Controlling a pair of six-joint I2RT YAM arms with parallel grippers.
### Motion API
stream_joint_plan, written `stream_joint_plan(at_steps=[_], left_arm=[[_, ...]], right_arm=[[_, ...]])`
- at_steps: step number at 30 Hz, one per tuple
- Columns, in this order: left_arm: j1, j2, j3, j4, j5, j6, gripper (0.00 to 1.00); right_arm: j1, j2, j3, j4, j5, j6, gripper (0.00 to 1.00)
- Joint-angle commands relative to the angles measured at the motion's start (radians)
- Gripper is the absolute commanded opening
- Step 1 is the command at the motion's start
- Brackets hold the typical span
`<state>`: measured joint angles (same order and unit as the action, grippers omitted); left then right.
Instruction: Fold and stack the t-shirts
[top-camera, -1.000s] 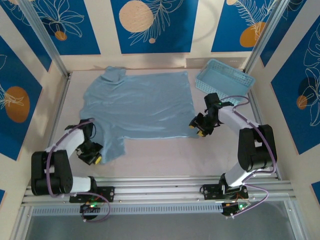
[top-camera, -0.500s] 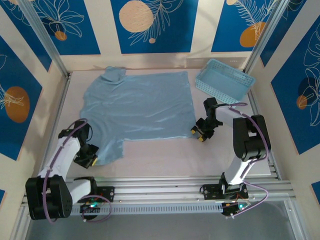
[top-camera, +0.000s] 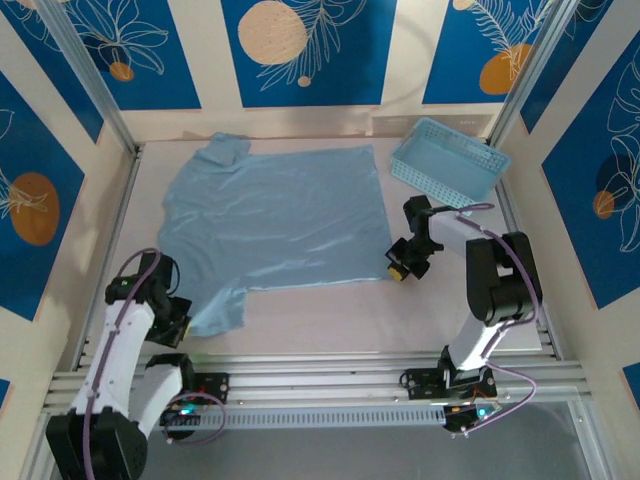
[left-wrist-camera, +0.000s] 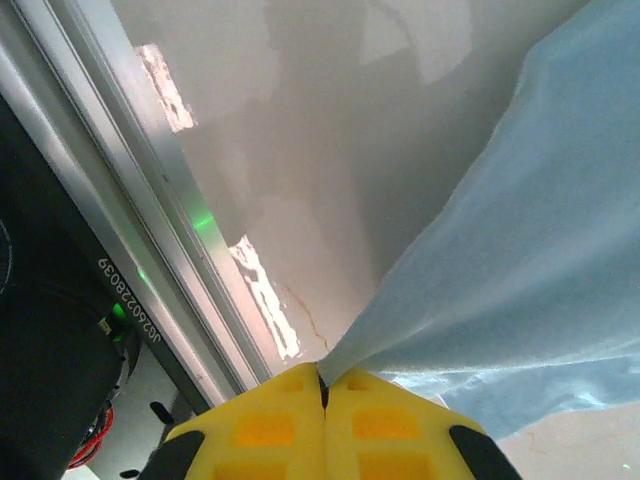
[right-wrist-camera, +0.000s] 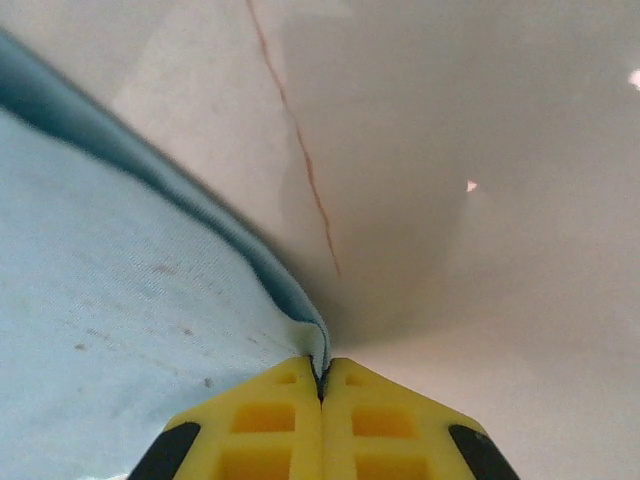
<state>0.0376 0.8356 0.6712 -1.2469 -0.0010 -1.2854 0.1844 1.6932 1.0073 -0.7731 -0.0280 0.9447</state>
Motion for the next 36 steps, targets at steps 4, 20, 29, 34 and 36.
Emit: stream_joint_plan(at_steps=[4, 20, 29, 34, 36], left_arm=[[-0.043, -0.120, 0.025, -0.061, -0.003, -0.075, 0.00], [-0.048, 0.291, 0.413, 0.337, -0.008, 0.205, 0.00], [-0.034, 0.578, 0.645, 0.389, 0.001, 0.328, 0.00], [-0.019, 0.698, 0.766, 0.376, -0.033, 0.385, 0.00], [-0.016, 0.735, 0.803, 0.375, -0.043, 0.401, 0.00]], right_arm=[[0.031, -0.128, -0.041, -0.135, 0.021, -0.038, 0.00], [-0.009, -0.019, 0.135, -0.182, -0.043, -0.047, 0.00], [-0.033, 0.102, 0.337, -0.219, -0.067, -0.040, 0.00], [-0.041, 0.181, 0.459, -0.247, -0.047, -0.043, 0.00], [-0.046, 0.208, 0.498, -0.254, -0.045, -0.044, 0.00]])
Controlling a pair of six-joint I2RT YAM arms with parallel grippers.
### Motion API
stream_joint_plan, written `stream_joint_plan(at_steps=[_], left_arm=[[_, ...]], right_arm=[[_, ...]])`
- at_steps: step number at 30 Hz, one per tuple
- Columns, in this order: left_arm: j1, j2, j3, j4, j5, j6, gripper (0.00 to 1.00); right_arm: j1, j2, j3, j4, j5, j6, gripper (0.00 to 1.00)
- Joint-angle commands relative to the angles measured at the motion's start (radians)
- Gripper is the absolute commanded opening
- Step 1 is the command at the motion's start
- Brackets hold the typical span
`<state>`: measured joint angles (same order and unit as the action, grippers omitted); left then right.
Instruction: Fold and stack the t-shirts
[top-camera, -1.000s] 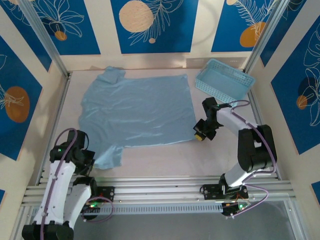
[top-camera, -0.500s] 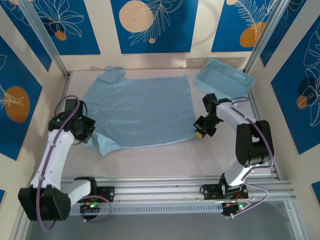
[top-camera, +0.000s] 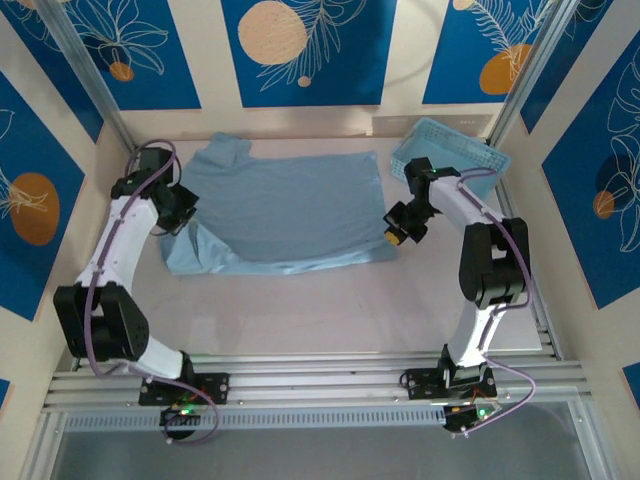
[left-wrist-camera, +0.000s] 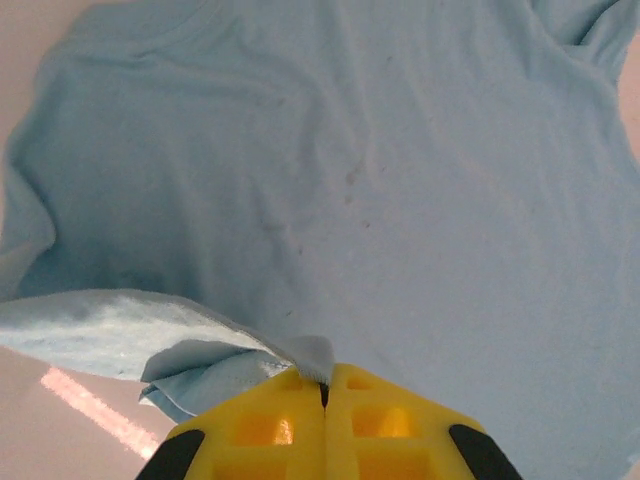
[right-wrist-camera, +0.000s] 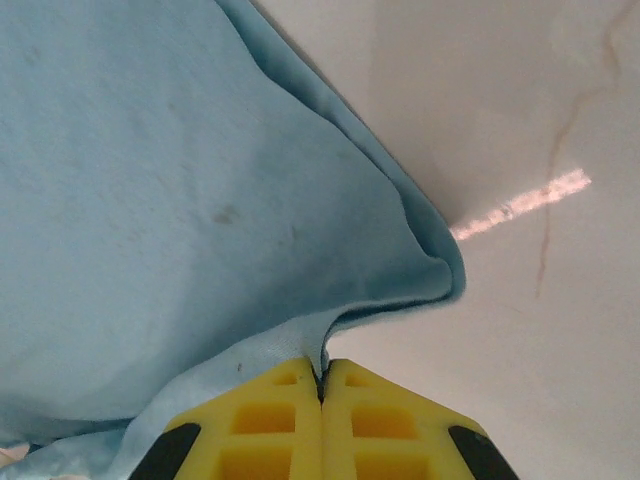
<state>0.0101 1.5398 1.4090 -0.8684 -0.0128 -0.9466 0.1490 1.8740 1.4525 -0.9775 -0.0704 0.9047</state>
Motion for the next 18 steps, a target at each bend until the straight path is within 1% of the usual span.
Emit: stream_joint_plan(at_steps=[1, 12, 18], left_arm=[[0.016, 0.051, 0.084, -0.002, -0.033, 0.072, 0.00], [0.034, 0.235, 0.270, 0.002, -0.006, 0.152, 0.00], [0.048, 0.296, 0.347, -0.017, -0.021, 0.173, 0.00]], right_arm=[[-0.012, 0.044, 0.072, -0.053, -0.002, -0.005, 0.00], [-0.018, 0.186, 0.253, -0.085, 0.014, -0.007, 0.00], [-0.019, 0.252, 0.341, -0.110, 0.029, -0.010, 0.00]])
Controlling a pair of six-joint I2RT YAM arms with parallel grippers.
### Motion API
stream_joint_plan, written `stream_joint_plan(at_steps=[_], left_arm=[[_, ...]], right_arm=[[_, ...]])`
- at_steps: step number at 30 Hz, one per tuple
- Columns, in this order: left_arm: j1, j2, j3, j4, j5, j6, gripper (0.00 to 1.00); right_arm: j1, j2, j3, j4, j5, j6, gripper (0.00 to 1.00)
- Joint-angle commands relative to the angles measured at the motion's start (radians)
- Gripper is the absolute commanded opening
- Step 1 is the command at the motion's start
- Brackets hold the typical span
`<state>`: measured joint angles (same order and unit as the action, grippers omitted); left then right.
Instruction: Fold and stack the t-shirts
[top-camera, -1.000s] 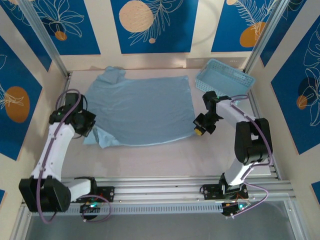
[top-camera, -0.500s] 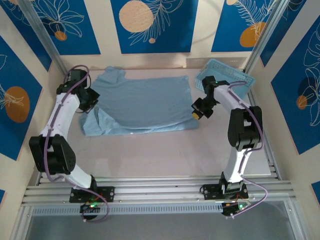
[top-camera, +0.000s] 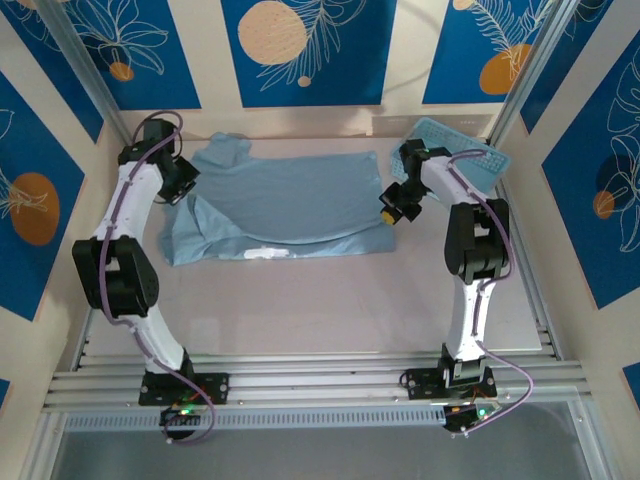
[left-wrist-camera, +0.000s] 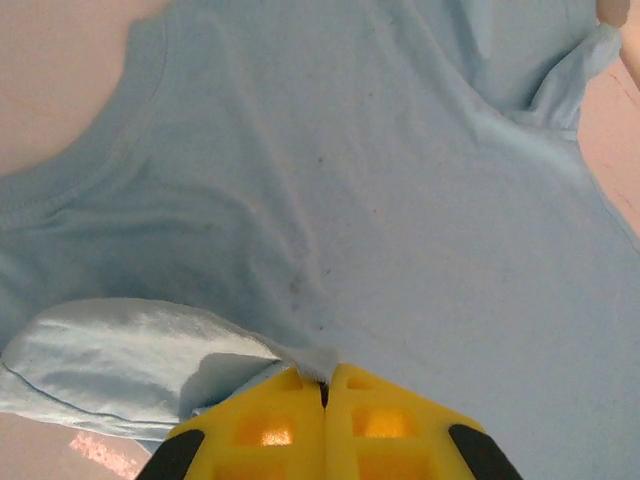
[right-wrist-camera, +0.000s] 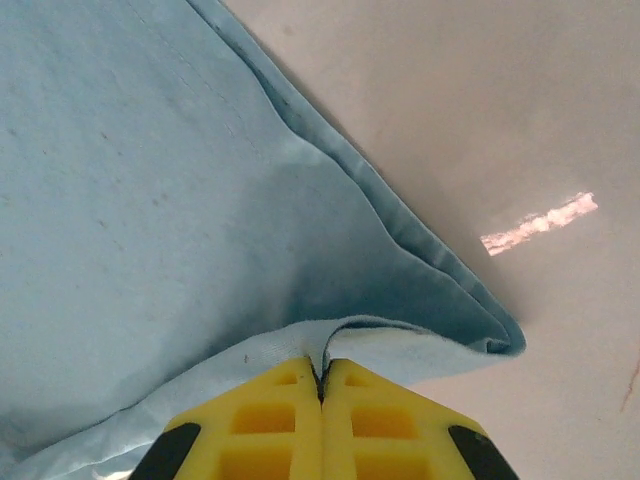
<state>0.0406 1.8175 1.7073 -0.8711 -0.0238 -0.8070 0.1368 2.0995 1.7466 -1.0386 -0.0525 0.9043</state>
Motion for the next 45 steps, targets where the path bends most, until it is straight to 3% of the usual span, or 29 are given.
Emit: stream_joint_plan(at_steps=[1, 23, 39, 41, 43, 45], left_arm=[[0.021, 0.025, 0.060, -0.015, -0.013, 0.035, 0.00], [0.049, 0.247, 0.298, -0.075, -0.044, 0.092, 0.00], [0.058, 0.394, 0.463, -0.094, -0.047, 0.121, 0.00], [0.061, 0.408, 0.476, -0.091, -0.038, 0.128, 0.00], [0.065, 0.416, 0.491, -0.100, -0.027, 0.134, 0.16], [0.068, 0.401, 0.502, -0.128, -0.041, 0.138, 0.50]], right_arm=[[-0.006, 0.038, 0.060, -0.052, 0.015, -0.009, 0.00], [-0.022, 0.200, 0.265, -0.118, 0.059, -0.002, 0.00], [-0.023, 0.290, 0.386, -0.100, 0.021, -0.031, 0.00], [-0.025, 0.298, 0.394, -0.085, 0.001, -0.045, 0.09], [-0.025, 0.298, 0.408, -0.083, -0.007, -0.066, 0.28], [-0.025, 0.272, 0.409, -0.077, -0.004, -0.087, 0.41]])
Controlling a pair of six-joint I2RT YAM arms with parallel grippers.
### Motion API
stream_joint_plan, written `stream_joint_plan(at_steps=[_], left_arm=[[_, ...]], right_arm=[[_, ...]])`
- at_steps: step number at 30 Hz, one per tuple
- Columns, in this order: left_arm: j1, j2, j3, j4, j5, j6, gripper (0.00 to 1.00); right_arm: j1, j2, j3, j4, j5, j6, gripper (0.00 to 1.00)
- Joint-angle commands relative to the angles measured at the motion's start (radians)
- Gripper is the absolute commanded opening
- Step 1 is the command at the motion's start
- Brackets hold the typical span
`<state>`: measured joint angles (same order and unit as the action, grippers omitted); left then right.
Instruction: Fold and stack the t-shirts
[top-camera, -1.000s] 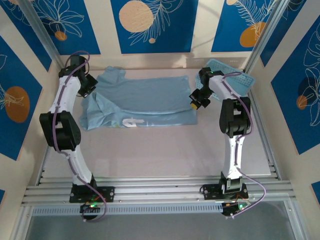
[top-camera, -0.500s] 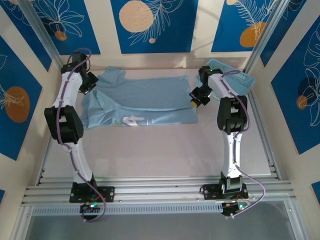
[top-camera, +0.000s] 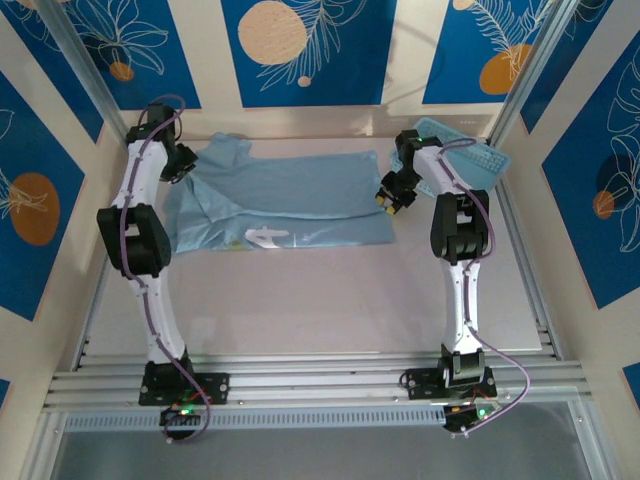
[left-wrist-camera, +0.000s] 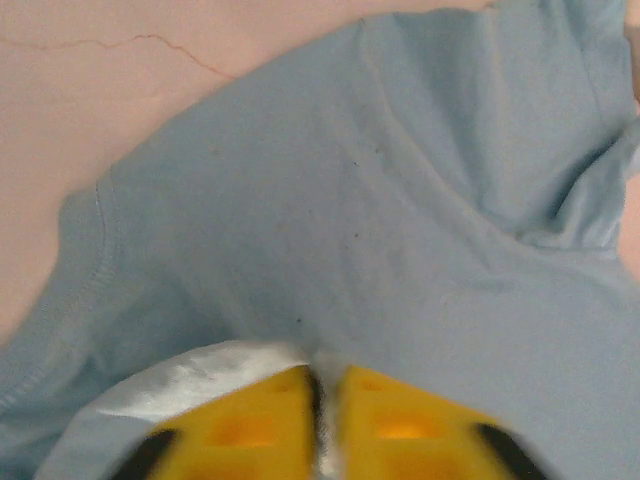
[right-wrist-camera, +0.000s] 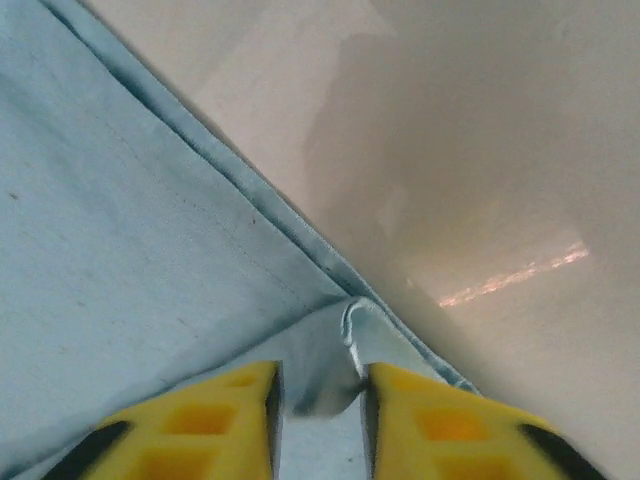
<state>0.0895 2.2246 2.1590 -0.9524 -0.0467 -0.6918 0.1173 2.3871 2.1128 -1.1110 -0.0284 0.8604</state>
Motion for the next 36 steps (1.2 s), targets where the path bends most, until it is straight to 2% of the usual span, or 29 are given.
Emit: stream_joint_plan(at_steps=[1, 2, 4, 7, 11, 15, 20, 23, 28, 32, 36], left_arm=[[0.022, -0.021, 0.051, -0.060, -0.027, 0.025, 0.58], [0.025, -0.039, 0.048, -0.083, -0.037, 0.026, 0.65], [0.042, -0.076, 0.037, -0.148, -0.051, 0.022, 0.72], [0.090, -0.165, -0.084, -0.185, -0.005, 0.034, 0.72], [0.148, -0.318, -0.377, -0.188, 0.070, 0.048, 0.67], [0.204, -0.452, -0.712, -0.093, 0.210, -0.013, 0.62], [0.254, -0.496, -0.937, 0.131, 0.409, -0.175, 0.63], [0.244, -0.499, -0.979, 0.210, 0.426, -0.232, 0.63], [0.237, -0.470, -1.013, 0.209, 0.392, -0.232, 0.60], [0.243, -0.453, -1.015, 0.258, 0.368, -0.238, 0.53], [0.245, -0.426, -0.974, 0.235, 0.317, -0.230, 0.47]], right_arm=[[-0.005, -0.035, 0.039, -0.001, -0.021, -0.049, 0.45], [-0.007, -0.059, 0.030, 0.004, -0.014, -0.056, 0.49], [-0.014, -0.107, 0.012, 0.005, -0.008, -0.066, 0.53], [-0.027, -0.195, -0.058, 0.016, -0.008, -0.078, 0.56], [-0.033, -0.344, -0.284, 0.083, -0.028, -0.072, 0.55], [-0.031, -0.492, -0.572, 0.215, -0.074, -0.079, 0.54], [-0.048, -0.544, -0.777, 0.340, -0.159, -0.119, 0.54], [-0.054, -0.528, -0.808, 0.358, -0.153, -0.135, 0.54], [-0.067, -0.471, -0.814, 0.378, -0.157, -0.118, 0.51], [-0.058, -0.423, -0.778, 0.387, -0.163, -0.103, 0.50], [-0.036, -0.375, -0.729, 0.375, -0.157, -0.084, 0.49]])
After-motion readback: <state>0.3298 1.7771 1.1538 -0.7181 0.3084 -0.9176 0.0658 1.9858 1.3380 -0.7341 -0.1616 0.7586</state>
